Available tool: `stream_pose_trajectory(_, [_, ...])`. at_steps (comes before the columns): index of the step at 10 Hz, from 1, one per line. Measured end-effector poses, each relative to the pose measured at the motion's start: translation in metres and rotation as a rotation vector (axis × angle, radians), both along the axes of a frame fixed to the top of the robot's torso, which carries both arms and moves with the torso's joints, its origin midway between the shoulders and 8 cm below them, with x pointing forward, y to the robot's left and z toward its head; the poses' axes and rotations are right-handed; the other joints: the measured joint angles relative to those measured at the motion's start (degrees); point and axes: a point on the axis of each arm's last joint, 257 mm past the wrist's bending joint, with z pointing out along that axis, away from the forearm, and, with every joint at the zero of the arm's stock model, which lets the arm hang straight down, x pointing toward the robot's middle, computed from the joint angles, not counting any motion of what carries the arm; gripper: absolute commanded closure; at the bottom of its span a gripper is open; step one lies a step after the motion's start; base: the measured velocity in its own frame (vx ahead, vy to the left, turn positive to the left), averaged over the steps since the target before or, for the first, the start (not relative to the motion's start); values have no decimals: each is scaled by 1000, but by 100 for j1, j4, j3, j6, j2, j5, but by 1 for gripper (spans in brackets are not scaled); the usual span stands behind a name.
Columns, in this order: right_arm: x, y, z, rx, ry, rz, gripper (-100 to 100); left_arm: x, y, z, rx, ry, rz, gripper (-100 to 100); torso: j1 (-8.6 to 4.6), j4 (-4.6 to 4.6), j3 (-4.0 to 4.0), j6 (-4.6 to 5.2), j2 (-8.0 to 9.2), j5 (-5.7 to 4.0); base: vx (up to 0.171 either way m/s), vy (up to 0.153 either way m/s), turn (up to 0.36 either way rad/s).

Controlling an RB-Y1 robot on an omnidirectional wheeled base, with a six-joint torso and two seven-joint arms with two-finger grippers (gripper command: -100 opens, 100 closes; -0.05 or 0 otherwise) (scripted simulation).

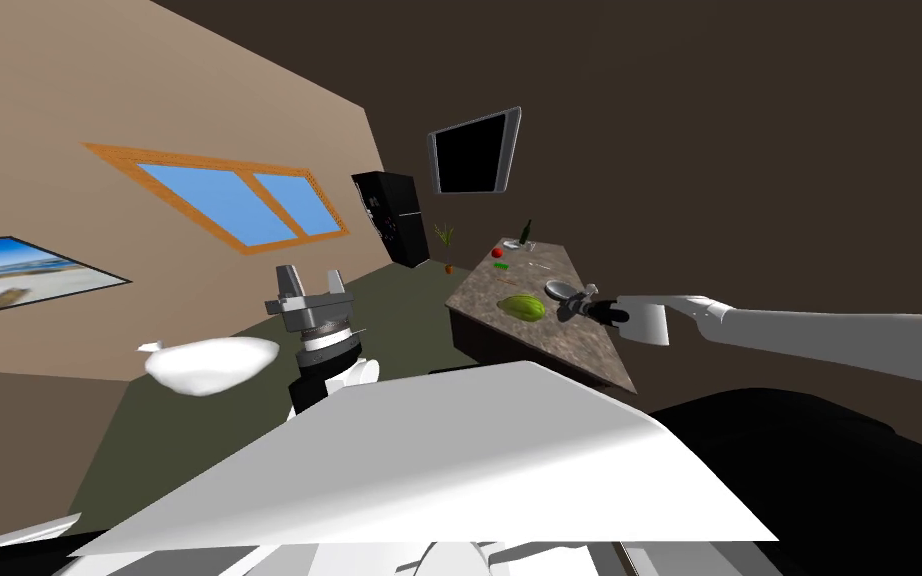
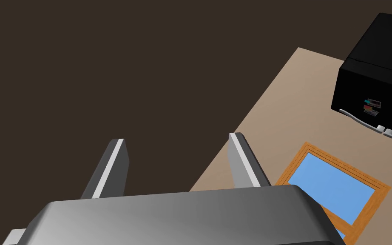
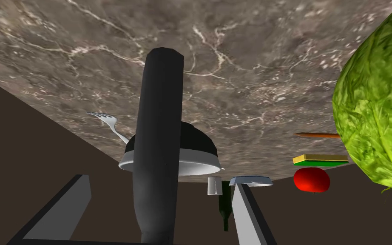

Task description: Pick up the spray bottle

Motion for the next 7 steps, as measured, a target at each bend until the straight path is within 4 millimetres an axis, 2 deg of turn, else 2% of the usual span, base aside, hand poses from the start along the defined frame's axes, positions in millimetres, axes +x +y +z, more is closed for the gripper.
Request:
stream_pose_trajectory(2, [-5,-8,-10,4,-1,-13,-100,0,0,0,0,0,0,0,-7,-3,-7,0,-12,-2,38,-15,30])
stream_pose_trajectory(3, [-5,-8,-10,2,0,-12,100,0,0,0,0,0,0,0,-3,-2,-4,1,-5,0,0,0,0])
stream_pose_trajectory(7, [-5,-8,-10,0,1,-12,100,0,0,0,0,0,0,0,2,4,7,3,12,-1,0,0,0])
